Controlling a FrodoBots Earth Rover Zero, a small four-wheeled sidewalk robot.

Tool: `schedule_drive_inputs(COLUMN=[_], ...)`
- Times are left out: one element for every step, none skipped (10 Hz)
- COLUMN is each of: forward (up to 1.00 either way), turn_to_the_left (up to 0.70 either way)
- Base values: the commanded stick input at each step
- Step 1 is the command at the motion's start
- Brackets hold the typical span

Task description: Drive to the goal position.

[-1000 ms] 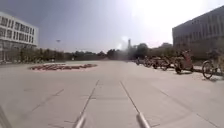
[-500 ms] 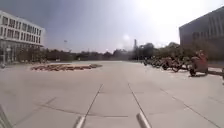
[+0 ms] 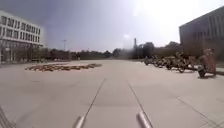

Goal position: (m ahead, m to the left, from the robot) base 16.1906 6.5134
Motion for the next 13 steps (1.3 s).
schedule_drive_inputs(forward=[1.00, 1.00, 1.00, 1.00, 1.00, 1.00, 1.00, 1.00, 1.00, 1.00, 1.00, 1.00, 1.00], turn_to_the_left=[0.00, 0.00, 0.00, 0.00, 0.00, 0.00, 0.00, 0.00, 0.00, 0.00, 0.00, 0.00, 0.00])
